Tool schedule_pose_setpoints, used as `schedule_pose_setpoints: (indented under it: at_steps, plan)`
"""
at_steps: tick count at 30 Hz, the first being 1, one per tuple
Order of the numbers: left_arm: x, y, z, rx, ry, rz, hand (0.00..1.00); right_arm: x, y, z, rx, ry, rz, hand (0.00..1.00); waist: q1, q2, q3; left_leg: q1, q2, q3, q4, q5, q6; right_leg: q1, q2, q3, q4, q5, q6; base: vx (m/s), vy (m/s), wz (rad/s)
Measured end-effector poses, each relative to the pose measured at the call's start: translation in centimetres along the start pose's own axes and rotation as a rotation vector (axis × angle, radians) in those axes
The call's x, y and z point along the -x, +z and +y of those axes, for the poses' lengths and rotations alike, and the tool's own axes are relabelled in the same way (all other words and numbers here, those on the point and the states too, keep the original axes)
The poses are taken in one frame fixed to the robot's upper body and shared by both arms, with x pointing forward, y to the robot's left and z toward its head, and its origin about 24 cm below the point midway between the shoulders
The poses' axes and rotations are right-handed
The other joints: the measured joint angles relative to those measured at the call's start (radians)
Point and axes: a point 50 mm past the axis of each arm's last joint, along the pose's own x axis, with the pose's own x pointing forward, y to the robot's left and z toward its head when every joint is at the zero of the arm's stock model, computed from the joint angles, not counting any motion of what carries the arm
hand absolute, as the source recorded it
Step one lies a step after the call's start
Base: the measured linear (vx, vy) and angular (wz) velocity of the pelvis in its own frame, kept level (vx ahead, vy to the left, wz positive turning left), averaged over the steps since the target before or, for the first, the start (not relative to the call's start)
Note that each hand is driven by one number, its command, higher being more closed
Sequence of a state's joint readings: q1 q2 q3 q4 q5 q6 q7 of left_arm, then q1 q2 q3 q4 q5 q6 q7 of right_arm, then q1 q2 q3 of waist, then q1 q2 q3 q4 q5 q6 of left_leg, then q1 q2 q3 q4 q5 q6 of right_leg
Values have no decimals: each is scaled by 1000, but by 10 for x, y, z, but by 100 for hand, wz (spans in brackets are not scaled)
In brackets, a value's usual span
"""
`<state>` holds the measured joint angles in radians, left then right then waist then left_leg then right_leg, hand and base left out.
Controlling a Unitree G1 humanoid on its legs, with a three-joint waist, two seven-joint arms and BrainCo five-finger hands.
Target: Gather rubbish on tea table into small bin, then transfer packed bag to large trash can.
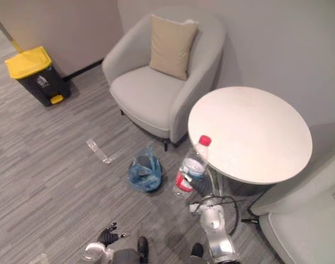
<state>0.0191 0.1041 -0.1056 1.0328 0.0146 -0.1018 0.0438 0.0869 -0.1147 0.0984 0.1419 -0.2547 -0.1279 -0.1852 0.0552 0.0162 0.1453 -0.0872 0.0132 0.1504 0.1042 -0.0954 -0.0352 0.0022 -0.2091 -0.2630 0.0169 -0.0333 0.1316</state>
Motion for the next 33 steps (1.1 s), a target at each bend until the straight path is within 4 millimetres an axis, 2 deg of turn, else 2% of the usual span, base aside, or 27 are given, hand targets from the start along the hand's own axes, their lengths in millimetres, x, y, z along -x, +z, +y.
schedule_pose_setpoints:
  at_steps: [3, 5, 6, 8, 9, 10, 12, 14, 15, 16, 17, 18, 19, 21, 22, 23, 24, 25, 27, 28, 29, 30, 31, 33]
  plan:
    - [0, 1, 1, 8, 4, -2, 0, 1, -7, 3, 7, 18, 33, 100, 2, -3, 2, -19, -3, -5, 64, -54, 5, -13, -16, -1, 73, -63, 20, 91, 25, 10]
    - [0, 1, 1, 7, 6, -5, 0, 1, -8, 3, 14, 27, 33, 100, -1, -6, 4, -36, -11, -29, 160, -133, 12, -29, -46, 4, 205, -111, 38, 162, 57, 21]
    - [0, 0, 1, 7, 6, -2, 0, 2, -8, 3, 16, 28, 34, 100, -1, -6, 4, -34, -12, -36, 170, -144, 14, -38, -51, 13, 246, -116, 39, 200, 81, 41]
    - [0, -2, 1, 5, 5, 4, 0, 2, -9, 2, 27, 29, 34, 100, -11, 1, 4, -20, -12, -83, 193, -167, 23, -104, -54, 73, 453, -104, 19, 224, 86, 60]
    - [0, -1, 2, 8, 11, 3, 0, 2, -8, 2, 30, 29, 32, 100, -19, -1, 12, 12, -12, -121, 189, -176, 33, -172, -49, 134, 631, -66, -43, 233, 42, 86]
    - [0, -1, 2, 6, 14, 4, 0, 3, -9, 2, 28, 30, 36, 100, -26, 1, 21, 35, -3, -159, 180, -183, 42, -214, -16, 187, 697, -143, -44, 303, -16, 92]
    - [0, -1, 4, 6, 29, 5, 0, 2, -7, 7, 29, 55, 24, 100, -31, -7, 23, 77, 11, -201, 147, -184, 44, -257, 74, 222, 640, -214, -59, 349, -108, 85]
    - [0, -2, 4, 6, 28, 7, 0, 2, -6, 7, 30, 58, 19, 100, -35, -2, 27, 107, 23, -241, 115, -183, 43, -302, 146, 223, 501, -203, -70, 375, -142, 82]
    - [1, -4, 4, 5, 28, 15, 0, 2, -8, 7, 31, 58, 25, 100, -44, -8, 24, 119, 20, -261, 105, -187, 35, -312, 178, 227, 369, -141, -76, 369, -153, 100]
    - [1, -5, 5, 3, 29, 22, 0, 4, -10, 5, 32, 53, 34, 100, -51, -24, 21, 132, 6, -285, 107, -200, 14, -306, 185, 243, 257, 5, -104, 466, -194, 102]
    - [0, -5, -1, 10, 19, 28, 0, 3, -14, -1, 55, 47, 45, 100, -56, 12, 25, 144, 26, -307, 109, -213, -3, -290, 196, 213, 276, 14, -124, 398, -127, 73]
    - [0, -5, -7, 15, 6, 23, 0, 2, -15, -6, 76, 43, 47, 100, -46, 42, 21, 137, 50, -311, 118, -210, -10, -282, 205, 194, 271, 9, -134, 447, -136, 45]
    - [0, -4, -9, 16, 2, 22, 0, 1, -15, -10, 83, 34, 44, 100, -47, 50, 19, 135, 59, -311, 121, -199, -28, -275, 207, 175, 272, -5, -150, 344, -89, 32]
    - [0, -3, -10, 9, -2, 22, 0, 0, -15, -17, 78, 2, 46, 100, -56, 50, 20, 126, 70, -310, 168, -175, -66, -226, 208, 145, 248, -13, -160, 283, -86, 51]
    - [0, -3, -10, 4, -3, 21, 0, 1, -16, -19, 79, -7, 54, 100, -58, 49, 21, 119, 69, -307, 202, -170, -75, -203, 207, 141, 233, -13, -160, 290, -52, 71]
    - [0, -3, -8, 2, 2, 17, 0, 4, -21, -23, 81, -24, 71, 100, -57, 38, 26, 81, 61, -272, 361, -149, -95, -119, 197, 139, 181, -13, -160, 240, -3, 51]
    - [0, -2, -6, 6, 10, 13, 0, 4, -21, -24, 81, -27, 71, 100, -53, 29, 30, 51, 67, -225, 426, -157, -82, -83, 188, 144, 158, -13, -160, 241, 38, 39]
    - [0, -2, -4, 7, 17, 10, 0, 0, -17, -25, 83, -34, 55, 100, -50, 27, 29, 13, 96, -132, 478, -194, -64, -49, 180, 149, 135, -13, -160, 155, 63, 9]
    - [0, 0, -3, 13, 21, 3, 0, -3, -14, -25, 81, -36, 41, 100, -48, 20, 33, -27, 127, -54, 444, -212, -55, -34, 167, 159, 116, -14, -159, 98, 126, -6]
    - [0, 1, -3, 11, 21, -3, 0, -6, -10, -24, 76, -39, 28, 100, -46, 28, 29, -48, 140, -27, 358, -204, -48, -34, 155, 164, 118, -23, -140, 70, 176, -8]
    - [0, 1, -4, 11, 19, -2, 0, -6, -11, -24, 76, -39, 30, 100, -47, 34, 26, -51, 146, -21, 310, -182, -47, -33, 154, 164, 119, -25, -134, 59, 226, -11]
    - [0, 0, -7, 20, 11, 0, 0, -3, -16, -27, 88, -40, 49, 100, -48, 41, 23, -43, 149, -21, 231, -104, -79, -28, 160, 175, 117, -44, -89, 59, 221, -10]
    - [0, 0, -3, -1, 18, -2, 0, 0, -19, -20, 79, -25, 72, 100, -41, 23, 18, -28, 118, -17, 213, -97, -69, -24, 136, 195, 107, -41, -75, 54, 221, -7]
    - [0, 0, 0, -30, 17, -2, 0, 4, -21, -14, 63, -12, 84, 100, -49, 7, 12, -15, 84, -6, 196, -90, -56, -15, 102, 207, 96, -39, -57, 27, 206, -2]
